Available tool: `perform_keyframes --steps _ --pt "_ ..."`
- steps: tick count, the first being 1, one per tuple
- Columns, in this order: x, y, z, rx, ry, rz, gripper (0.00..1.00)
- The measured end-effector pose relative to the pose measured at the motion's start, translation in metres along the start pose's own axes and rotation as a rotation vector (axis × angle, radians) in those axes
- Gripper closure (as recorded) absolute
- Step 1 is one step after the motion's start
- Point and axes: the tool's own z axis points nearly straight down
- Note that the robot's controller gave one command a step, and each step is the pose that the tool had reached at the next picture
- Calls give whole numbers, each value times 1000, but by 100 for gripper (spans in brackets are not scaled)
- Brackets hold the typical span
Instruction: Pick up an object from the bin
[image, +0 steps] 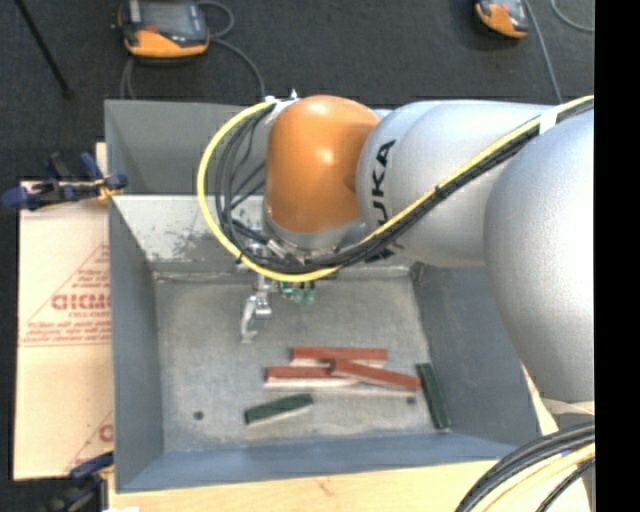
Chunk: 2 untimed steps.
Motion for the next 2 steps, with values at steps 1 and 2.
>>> perform_keyframes --steps 1,2 --pt "14 -9 11 0 -7 -56 0" --pt "47 -60 38 1 1 -309 0"
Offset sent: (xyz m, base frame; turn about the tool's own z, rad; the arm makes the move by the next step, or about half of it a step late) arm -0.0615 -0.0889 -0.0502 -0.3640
